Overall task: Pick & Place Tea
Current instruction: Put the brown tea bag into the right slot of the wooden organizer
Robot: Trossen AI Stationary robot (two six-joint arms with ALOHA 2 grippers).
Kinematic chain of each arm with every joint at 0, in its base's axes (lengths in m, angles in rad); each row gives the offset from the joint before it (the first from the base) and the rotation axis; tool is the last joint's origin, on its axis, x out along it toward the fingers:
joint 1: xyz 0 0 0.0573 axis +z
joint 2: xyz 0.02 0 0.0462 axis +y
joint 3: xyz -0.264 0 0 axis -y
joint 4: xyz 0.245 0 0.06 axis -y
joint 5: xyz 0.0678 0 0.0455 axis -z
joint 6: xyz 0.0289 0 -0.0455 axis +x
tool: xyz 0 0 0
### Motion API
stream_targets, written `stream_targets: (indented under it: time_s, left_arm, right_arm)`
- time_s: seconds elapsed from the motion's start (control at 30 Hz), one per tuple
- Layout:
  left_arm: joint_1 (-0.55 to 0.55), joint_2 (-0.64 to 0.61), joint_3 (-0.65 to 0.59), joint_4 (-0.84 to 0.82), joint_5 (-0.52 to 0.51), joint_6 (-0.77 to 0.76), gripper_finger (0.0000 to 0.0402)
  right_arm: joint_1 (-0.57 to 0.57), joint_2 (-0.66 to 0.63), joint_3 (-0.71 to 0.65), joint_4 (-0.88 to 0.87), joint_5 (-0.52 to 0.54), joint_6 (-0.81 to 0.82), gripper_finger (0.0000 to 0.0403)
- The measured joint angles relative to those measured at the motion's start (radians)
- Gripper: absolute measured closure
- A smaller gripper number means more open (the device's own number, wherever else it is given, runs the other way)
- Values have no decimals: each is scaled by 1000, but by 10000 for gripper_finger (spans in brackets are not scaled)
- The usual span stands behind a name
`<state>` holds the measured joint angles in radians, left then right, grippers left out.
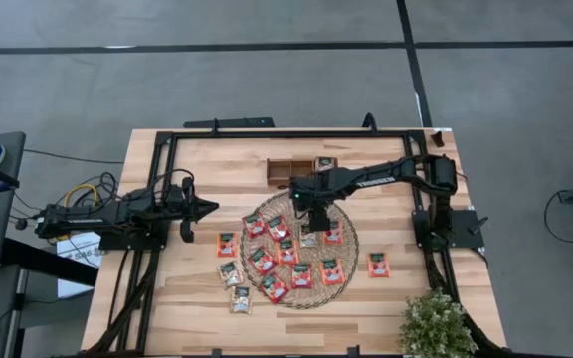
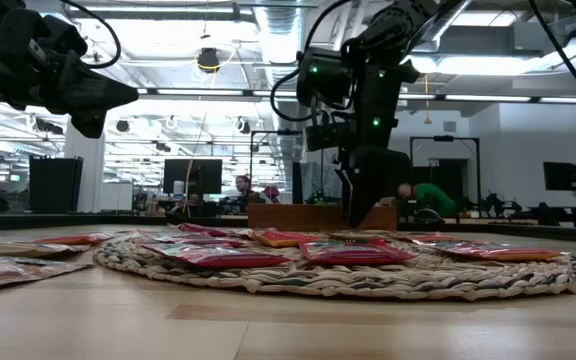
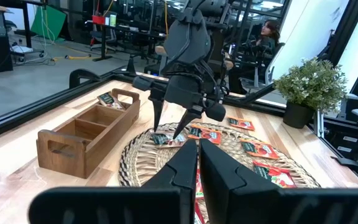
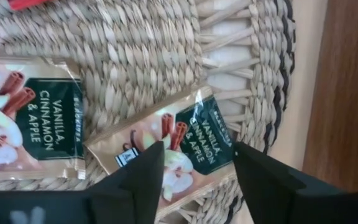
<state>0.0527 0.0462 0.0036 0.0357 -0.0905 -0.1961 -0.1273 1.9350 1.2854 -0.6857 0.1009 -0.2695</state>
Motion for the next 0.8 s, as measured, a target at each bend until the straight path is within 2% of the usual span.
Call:
stream_targets:
  time_s: [0.13, 0.27, 0.8]
  left_arm:
    - [0, 0, 0, 0, 0, 1, 394]
    - [0, 0, 0, 0, 0, 0, 394]
    - [0, 0, 0, 0, 0, 0, 393]
  right_arm:
    - [-9, 0, 0, -5, -3, 0, 197]
    - [-26, 0, 1, -11, -49, 0, 196]
    - [-99, 0, 2, 29, -155, -4, 221]
